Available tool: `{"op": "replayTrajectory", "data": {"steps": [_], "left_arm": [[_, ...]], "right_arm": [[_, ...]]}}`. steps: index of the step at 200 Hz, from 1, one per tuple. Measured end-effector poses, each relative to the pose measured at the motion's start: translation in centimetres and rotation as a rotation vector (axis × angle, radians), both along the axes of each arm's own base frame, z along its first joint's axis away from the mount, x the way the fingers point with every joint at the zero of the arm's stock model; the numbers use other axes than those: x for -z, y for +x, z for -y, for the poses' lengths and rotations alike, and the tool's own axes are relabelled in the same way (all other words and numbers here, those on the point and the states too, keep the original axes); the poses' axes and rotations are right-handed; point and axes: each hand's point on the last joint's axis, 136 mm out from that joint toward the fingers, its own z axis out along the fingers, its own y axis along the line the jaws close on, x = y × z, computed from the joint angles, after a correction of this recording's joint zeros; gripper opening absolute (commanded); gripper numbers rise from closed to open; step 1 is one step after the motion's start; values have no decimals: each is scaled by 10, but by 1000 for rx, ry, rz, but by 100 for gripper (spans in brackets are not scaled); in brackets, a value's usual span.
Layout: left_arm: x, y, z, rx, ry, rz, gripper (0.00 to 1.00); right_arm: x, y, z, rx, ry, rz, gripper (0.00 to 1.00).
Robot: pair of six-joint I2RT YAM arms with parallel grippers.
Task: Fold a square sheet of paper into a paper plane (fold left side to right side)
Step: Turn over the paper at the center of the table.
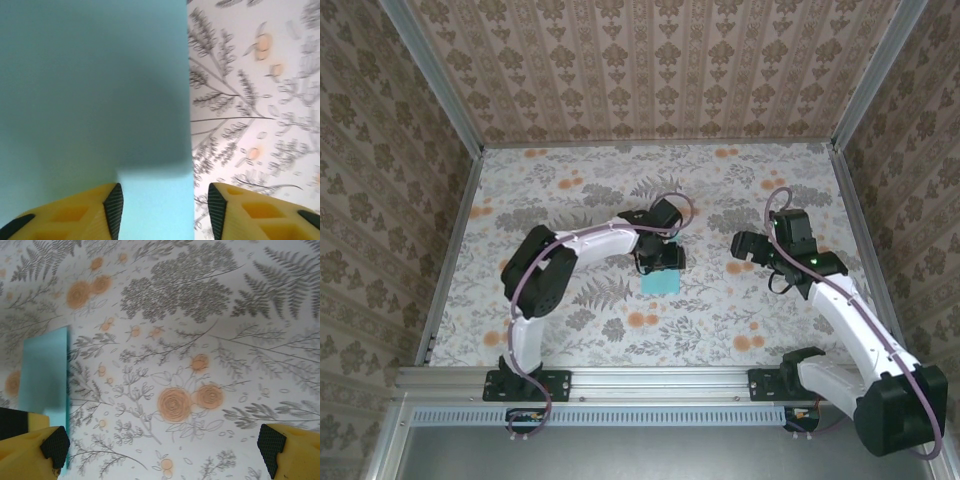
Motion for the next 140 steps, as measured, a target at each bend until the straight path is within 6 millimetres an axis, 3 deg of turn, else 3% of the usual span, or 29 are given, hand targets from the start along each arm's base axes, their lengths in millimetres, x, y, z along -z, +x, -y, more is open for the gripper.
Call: {"op": "replayTrajectory", "data": {"steps": [23, 40, 58, 74, 99, 140], "left_arm": [[-36, 8, -5, 7, -95, 70, 60], [-61, 16, -17, -5, -152, 126, 60], [-72, 24, -36, -37, -186, 160, 60], [-67, 29, -56, -72, -193, 158, 60], [-41, 28, -82, -117, -183, 105, 60], [-19, 18, -88, -111, -218, 40, 60]], "right_arm": [[7, 3, -15, -55, 62, -25, 95], [11, 9, -30, -93, 120, -39, 84], [23, 15, -49, -134, 173, -77, 69], [35, 23, -71, -192, 202, -122, 58], [51, 39, -106, -257, 229, -176, 49], [67, 76, -147, -318, 245, -185, 40]]}}
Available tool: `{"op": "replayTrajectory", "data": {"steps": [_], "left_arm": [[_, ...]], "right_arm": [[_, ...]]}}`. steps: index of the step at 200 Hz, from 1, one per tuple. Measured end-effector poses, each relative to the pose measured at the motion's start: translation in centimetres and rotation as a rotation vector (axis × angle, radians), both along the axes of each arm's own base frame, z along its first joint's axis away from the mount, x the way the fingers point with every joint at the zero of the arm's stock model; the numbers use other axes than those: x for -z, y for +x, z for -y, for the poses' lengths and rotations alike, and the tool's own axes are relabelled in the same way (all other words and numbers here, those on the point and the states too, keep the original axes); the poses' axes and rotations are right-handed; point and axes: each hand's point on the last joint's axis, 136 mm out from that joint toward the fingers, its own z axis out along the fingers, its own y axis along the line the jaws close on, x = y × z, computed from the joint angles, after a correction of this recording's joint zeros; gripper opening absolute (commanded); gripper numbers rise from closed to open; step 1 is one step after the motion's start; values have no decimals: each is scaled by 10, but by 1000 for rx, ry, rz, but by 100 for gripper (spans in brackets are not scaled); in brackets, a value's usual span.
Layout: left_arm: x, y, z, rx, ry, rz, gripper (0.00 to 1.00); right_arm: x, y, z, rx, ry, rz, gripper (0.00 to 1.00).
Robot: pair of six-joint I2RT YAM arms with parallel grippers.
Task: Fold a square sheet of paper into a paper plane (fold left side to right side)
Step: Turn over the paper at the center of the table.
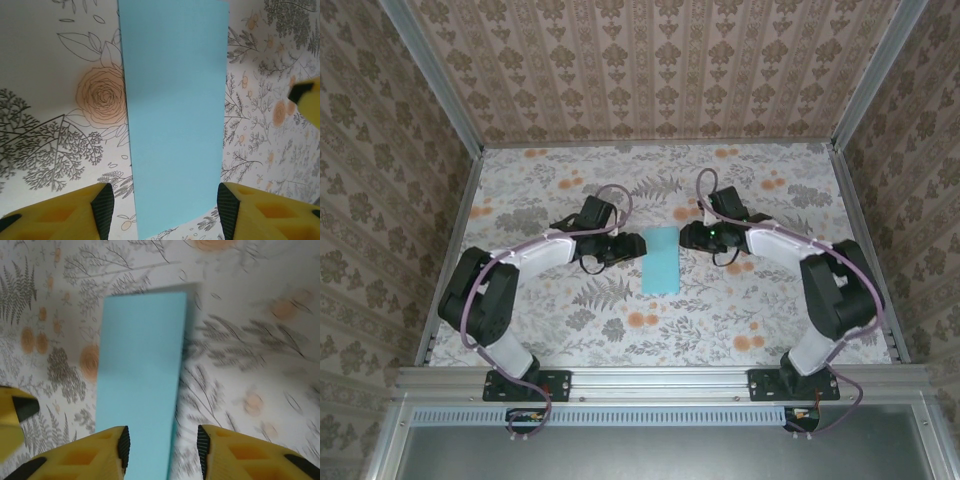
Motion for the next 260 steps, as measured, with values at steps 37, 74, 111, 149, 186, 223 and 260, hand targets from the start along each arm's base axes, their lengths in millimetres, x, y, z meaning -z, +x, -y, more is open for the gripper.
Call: {"op": "replayTrajectory", "data": {"steps": [37, 74, 111, 149, 186, 223, 260], "left_arm": [[10, 0, 8, 20, -32, -27, 60], [23, -2, 10, 30, -29, -62, 60], [29, -4, 11, 35, -29, -81, 60], [37, -7, 11, 40, -23, -107, 60], [40, -9, 17, 58, -27, -118, 60], [39, -9, 25, 71, -35, -121, 59], [40, -9, 29, 77, -36, -129, 57]], "right_arm": [[15, 26, -23, -27, 9, -8, 37], [30, 38, -32, -34, 0, -29, 36], [39, 44, -34, -43, -14, -42, 35], [51, 43, -32, -59, -49, -71, 33], [53, 44, -31, -74, -70, -70, 32], [53, 44, -31, -80, -78, -64, 31], [53, 44, -31, -80, -79, -64, 31]]}}
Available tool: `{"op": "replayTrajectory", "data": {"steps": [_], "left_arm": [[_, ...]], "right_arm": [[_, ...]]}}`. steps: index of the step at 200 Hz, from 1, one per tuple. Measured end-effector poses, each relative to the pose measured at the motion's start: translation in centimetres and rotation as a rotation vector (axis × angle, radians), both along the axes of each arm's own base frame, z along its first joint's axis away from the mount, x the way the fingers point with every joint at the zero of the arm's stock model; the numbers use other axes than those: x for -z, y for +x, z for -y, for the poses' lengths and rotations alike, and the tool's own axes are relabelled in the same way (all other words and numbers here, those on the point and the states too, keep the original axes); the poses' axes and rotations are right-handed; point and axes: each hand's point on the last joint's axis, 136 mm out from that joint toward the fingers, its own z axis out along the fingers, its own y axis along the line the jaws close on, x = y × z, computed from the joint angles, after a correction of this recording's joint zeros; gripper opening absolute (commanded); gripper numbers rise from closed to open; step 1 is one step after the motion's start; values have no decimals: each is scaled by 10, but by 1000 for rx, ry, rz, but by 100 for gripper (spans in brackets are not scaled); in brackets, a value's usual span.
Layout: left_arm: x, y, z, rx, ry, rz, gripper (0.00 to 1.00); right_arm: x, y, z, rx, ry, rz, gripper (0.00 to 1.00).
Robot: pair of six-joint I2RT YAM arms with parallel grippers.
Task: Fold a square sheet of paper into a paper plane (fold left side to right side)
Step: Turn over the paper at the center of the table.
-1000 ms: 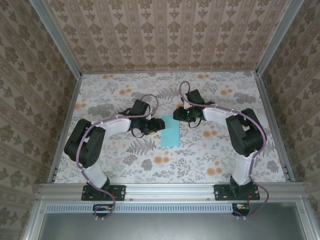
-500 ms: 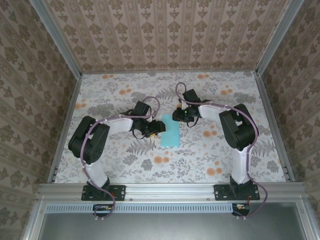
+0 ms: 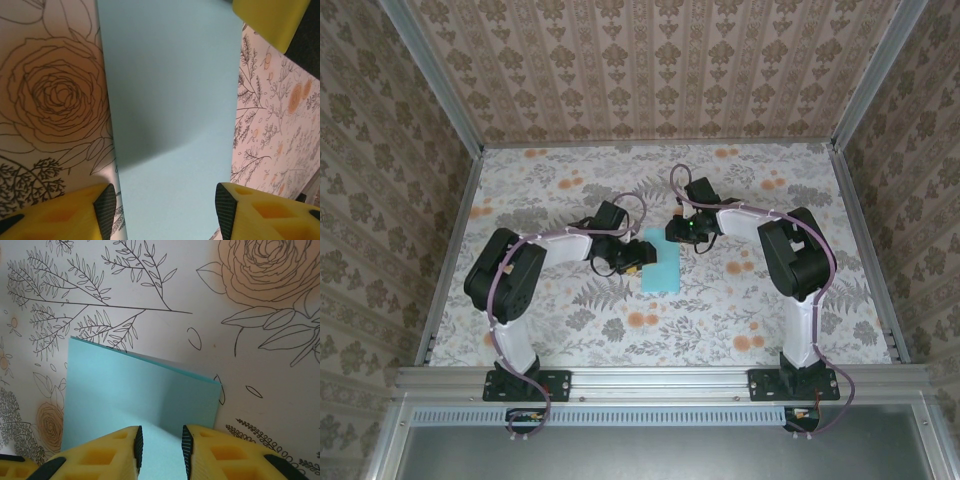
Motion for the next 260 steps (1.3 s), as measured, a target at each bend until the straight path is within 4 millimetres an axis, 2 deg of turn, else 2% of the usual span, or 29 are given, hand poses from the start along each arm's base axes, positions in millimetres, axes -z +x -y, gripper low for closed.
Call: {"op": "replayTrajectory", "data": {"steps": [28, 58, 87, 129, 150, 176, 201, 227, 247, 260], "left_arm": [[0, -1, 1, 4, -2, -3, 55], [1, -3, 2, -2, -3, -14, 46], [1, -3, 2, -11, -3, -22, 36], [1, -3, 2, -22, 0, -30, 15], [2, -4, 1, -33, -1, -40, 8], [0, -5, 0, -49, -10, -39, 3], [-5, -7, -2, -72, -18, -51, 2], [-11, -8, -2, -96, -37, -60, 1], [-13, -9, 1, -112, -60, -76, 1], [-13, -9, 2, -120, -73, -87, 1]], "right_arm": [[0, 0, 0, 0, -2, 1, 31], [0, 0, 0, 0, -2, 1, 31], [0, 0, 0, -3, -3, 3, 31], [0, 0, 0, -14, -7, 9, 32], [-1, 0, -1, -17, -5, 14, 37], [-5, -2, -2, -36, -7, 45, 49], [-18, -9, 6, -47, -38, 107, 58], [-47, -21, 17, -61, -55, 218, 63], [-67, -41, 21, -87, -72, 309, 69], [-73, -62, 16, -132, -85, 363, 73]]}}
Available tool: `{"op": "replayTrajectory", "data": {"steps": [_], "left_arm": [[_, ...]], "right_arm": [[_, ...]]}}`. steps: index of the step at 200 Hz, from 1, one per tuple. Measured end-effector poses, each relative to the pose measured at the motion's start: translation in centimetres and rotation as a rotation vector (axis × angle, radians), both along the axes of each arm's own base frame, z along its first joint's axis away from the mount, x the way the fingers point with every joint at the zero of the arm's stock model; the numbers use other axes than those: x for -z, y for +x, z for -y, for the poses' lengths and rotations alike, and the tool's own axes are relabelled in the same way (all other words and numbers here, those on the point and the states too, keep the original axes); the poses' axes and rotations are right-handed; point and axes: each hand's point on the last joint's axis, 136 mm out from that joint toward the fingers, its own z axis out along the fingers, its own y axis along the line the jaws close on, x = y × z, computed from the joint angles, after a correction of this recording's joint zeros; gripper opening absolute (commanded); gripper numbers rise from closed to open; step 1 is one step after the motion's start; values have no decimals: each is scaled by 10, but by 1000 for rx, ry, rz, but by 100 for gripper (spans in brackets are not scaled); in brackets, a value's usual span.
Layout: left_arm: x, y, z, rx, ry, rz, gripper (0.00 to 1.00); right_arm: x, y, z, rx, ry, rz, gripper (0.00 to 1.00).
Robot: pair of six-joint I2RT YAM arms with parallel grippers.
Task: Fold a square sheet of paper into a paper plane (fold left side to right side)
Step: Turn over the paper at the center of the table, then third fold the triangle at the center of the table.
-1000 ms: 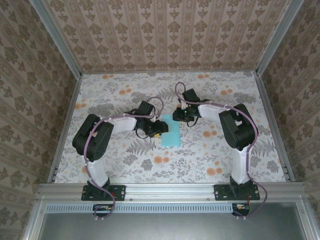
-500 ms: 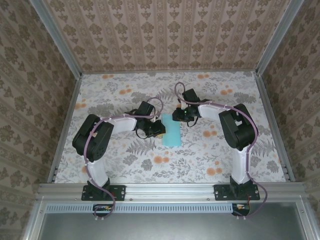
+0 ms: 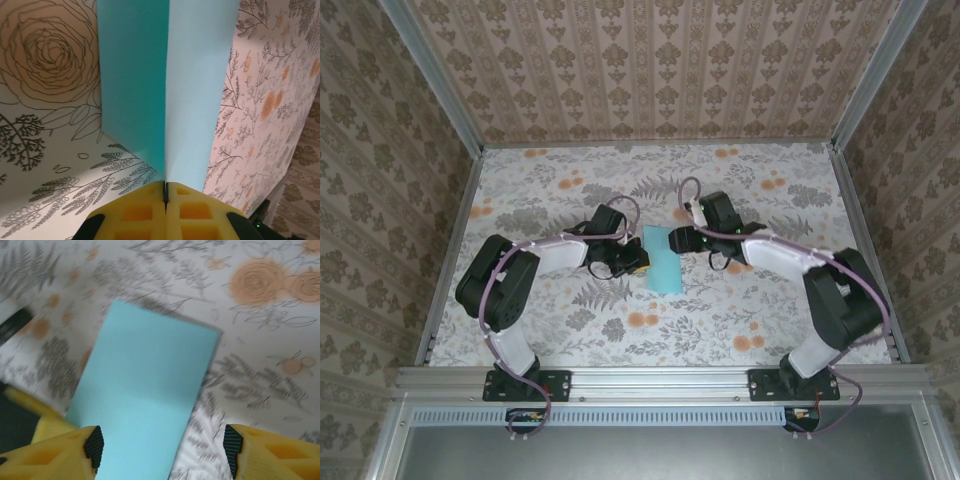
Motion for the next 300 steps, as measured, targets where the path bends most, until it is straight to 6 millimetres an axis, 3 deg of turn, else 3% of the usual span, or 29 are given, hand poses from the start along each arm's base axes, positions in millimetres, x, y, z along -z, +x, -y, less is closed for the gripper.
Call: {"op": "replayTrajectory", "data": {"steps": [46, 75, 115, 138, 169, 232, 300], "left_arm": [[-2, -1, 3, -14, -31, -25, 1], [-3, -1, 4, -21, -40, -28, 1], [-4, -1, 5, -22, -47, -28, 1], [-4, -1, 6, -21, -49, -31, 1], [-5, -2, 7, -16, -55, -34, 1], [-6, -5, 8, -4, -68, -44, 0], [-3, -6, 9, -1, -66, -55, 3]], "right_arm": [[14, -92, -25, -203, -60, 97, 82], [20, -118, -38, -287, -108, 150, 84], [34, -122, -52, -351, -224, 199, 84], [45, -116, -63, -385, -312, 215, 82], [46, -103, -75, -402, -373, 251, 78], [42, -90, -83, -414, -419, 291, 45], [46, -99, -80, -456, -433, 249, 4]]}}
